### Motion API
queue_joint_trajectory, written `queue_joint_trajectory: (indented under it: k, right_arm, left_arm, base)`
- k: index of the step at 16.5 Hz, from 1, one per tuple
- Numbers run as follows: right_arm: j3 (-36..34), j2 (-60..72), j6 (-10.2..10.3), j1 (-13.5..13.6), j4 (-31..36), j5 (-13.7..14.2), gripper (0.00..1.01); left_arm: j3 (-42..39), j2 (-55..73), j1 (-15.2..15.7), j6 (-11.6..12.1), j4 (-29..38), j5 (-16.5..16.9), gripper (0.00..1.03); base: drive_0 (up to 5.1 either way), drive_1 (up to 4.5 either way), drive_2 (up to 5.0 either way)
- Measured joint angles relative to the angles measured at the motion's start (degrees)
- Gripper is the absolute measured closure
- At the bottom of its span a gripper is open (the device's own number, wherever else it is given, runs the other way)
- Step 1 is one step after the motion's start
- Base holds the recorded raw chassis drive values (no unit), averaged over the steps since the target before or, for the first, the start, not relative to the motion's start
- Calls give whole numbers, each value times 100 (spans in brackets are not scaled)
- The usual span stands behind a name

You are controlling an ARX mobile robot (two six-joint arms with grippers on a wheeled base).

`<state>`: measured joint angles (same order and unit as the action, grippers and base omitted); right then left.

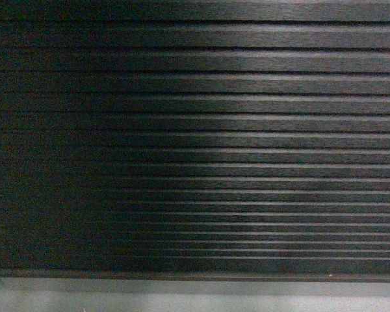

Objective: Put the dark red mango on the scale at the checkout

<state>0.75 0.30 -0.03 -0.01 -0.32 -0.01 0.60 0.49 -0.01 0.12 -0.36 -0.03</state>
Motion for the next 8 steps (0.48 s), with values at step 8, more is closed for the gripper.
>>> queue_joint_trajectory:
  k: [8]
  right_arm:
    - [0,0,0,0,2,0,3]
  left_arm:
    - [0,0,0,0,2,0,5]
  base:
    - [0,0,0]
